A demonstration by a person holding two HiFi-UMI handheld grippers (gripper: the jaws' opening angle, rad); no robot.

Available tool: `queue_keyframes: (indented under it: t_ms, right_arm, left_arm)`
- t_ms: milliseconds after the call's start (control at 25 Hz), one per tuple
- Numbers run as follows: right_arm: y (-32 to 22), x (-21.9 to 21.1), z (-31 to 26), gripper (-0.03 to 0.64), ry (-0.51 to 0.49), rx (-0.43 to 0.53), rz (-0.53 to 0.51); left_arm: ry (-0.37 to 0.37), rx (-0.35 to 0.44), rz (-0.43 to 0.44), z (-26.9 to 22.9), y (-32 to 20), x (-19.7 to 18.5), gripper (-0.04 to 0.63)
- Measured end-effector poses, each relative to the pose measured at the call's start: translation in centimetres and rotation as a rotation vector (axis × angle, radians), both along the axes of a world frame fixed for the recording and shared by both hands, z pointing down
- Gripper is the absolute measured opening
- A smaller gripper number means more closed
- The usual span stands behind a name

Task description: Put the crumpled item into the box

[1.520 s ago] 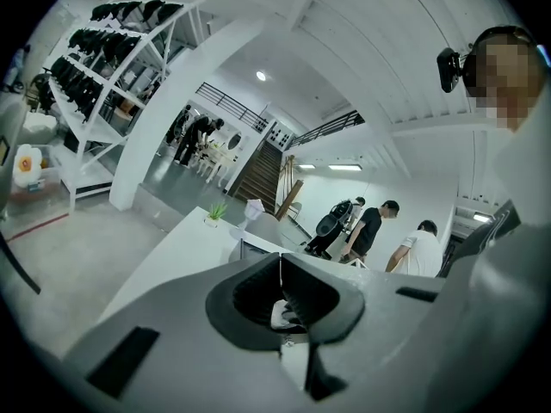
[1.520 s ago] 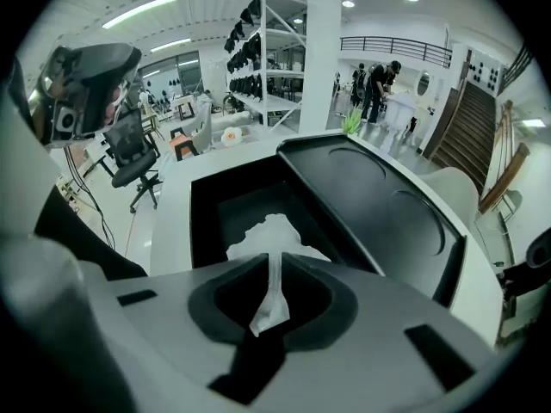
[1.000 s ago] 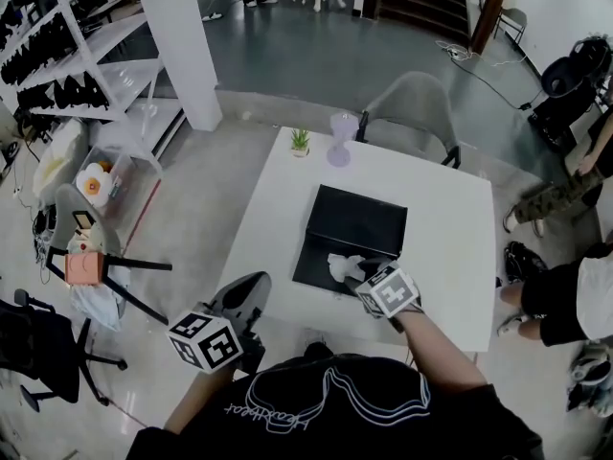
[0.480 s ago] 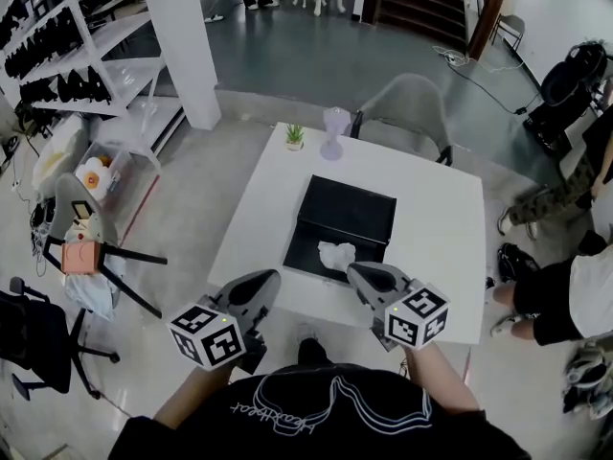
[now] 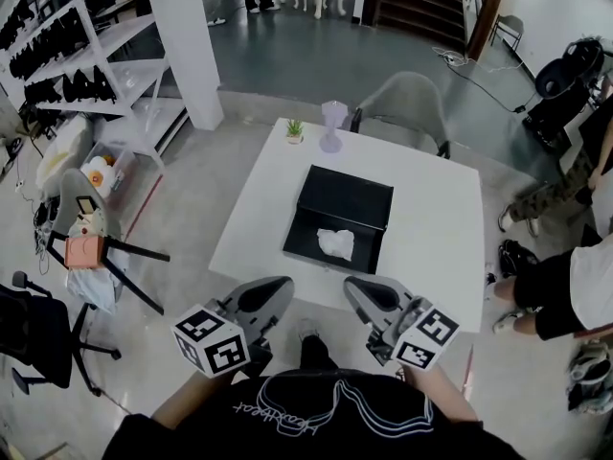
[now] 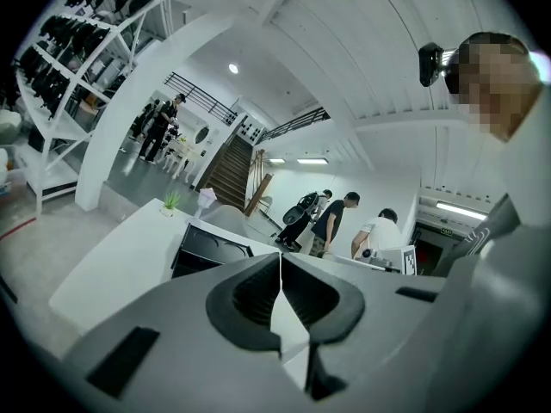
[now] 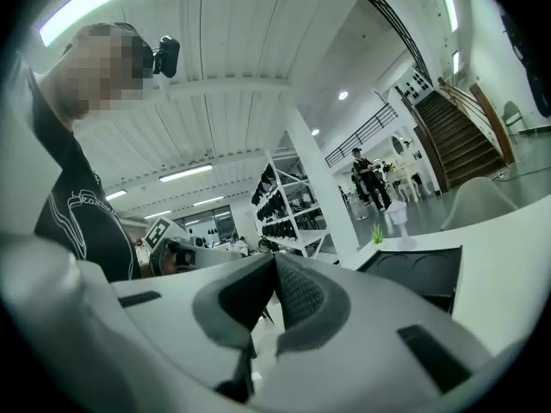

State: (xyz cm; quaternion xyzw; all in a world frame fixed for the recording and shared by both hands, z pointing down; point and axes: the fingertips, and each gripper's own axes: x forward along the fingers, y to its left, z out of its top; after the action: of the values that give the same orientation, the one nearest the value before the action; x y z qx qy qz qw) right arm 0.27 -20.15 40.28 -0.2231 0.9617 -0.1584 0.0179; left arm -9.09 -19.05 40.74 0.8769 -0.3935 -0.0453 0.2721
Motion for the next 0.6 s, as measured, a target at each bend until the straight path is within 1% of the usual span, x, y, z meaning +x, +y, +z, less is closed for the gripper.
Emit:
queue_keyframes:
  t_ms: [280, 600]
  right_arm:
    - [2.2, 0.2, 0.7, 0.003, 0.003, -0.009, -0.003]
    - [2.7, 0.5, 0.6, 0.003, 0.003, -0.005, 0.002]
  left_arm:
    - [0.001, 0.004, 0.026, 0.2, 1.9, 0.8, 0.008]
    - [-0.002, 0.019, 0.033, -0.1, 2.3, 0.9, 0.008]
